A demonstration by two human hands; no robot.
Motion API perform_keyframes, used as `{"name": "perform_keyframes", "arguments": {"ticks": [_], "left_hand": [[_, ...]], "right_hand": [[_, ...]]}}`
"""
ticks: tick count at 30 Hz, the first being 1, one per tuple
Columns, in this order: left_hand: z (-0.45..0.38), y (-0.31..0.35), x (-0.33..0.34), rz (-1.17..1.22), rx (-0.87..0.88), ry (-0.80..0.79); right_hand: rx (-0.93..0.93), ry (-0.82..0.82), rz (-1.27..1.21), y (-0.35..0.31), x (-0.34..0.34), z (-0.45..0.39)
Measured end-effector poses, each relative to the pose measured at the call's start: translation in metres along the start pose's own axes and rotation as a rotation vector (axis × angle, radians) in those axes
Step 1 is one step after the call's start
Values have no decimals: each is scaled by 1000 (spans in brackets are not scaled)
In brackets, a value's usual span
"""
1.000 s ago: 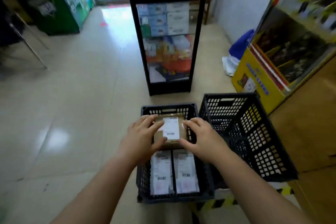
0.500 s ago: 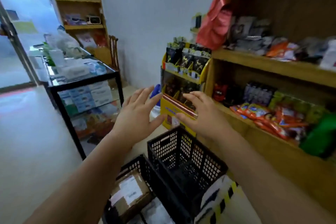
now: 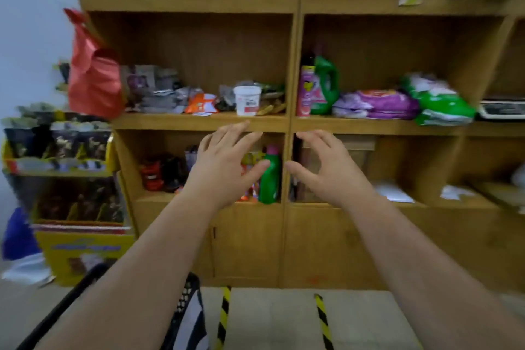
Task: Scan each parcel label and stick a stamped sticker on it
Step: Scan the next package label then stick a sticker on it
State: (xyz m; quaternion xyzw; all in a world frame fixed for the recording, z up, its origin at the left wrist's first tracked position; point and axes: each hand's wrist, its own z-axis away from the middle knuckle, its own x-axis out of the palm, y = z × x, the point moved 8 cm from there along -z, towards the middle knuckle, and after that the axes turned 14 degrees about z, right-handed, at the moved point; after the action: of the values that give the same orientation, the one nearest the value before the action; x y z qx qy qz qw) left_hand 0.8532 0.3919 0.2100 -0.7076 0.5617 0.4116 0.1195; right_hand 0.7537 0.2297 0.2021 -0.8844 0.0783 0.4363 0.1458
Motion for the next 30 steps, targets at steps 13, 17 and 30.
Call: {"name": "perform_keyframes", "arguments": {"ticks": [13, 17, 30], "left_hand": [[-121, 283, 140, 282, 360, -43], [-129, 346, 187, 360, 480, -114], [-87, 536, 315, 792, 931, -377]], "right_hand": [[420, 191, 275, 254, -200, 94], [551, 209, 349, 308, -227, 132], [1106, 250, 633, 373, -288, 322]]}}
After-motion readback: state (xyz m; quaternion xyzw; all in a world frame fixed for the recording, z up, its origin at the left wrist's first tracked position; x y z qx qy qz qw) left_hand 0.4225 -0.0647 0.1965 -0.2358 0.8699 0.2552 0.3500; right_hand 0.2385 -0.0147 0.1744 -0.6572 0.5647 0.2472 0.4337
